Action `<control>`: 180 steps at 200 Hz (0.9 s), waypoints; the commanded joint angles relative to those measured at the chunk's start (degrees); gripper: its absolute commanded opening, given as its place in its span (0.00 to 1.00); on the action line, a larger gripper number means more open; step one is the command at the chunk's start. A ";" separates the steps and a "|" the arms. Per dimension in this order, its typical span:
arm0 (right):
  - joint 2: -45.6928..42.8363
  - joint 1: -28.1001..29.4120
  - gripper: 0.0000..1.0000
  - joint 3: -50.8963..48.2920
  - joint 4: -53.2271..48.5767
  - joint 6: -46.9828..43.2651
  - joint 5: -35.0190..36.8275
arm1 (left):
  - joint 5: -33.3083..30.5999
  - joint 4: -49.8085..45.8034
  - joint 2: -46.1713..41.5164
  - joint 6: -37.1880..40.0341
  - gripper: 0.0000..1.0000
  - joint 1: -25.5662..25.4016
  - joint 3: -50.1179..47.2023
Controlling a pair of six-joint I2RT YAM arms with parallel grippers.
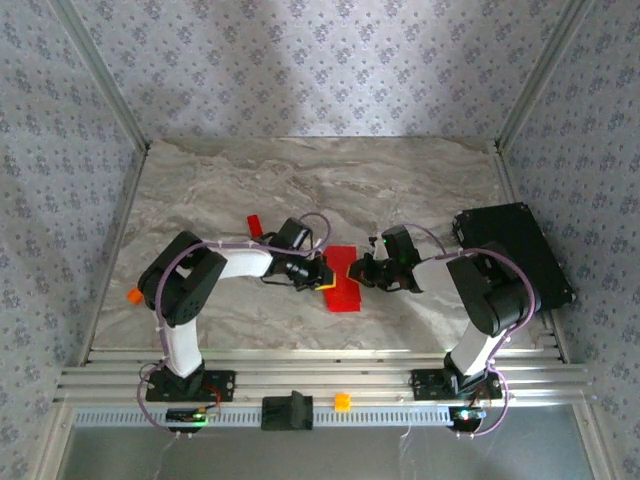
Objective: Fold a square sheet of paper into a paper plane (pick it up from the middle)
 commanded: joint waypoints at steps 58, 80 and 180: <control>3.77 -0.48 0.00 -4.75 -9.31 -0.43 8.91 | -1.66 -4.15 -4.37 6.73 0.00 3.04 -7.14; 3.81 -0.50 0.00 -4.67 -9.20 -0.45 8.89 | -1.00 -3.89 -7.45 5.11 0.00 2.17 -6.03; 4.14 -0.34 0.00 -4.34 -9.06 -0.27 8.80 | -0.15 5.86 -3.06 -1.35 0.00 -2.53 -5.02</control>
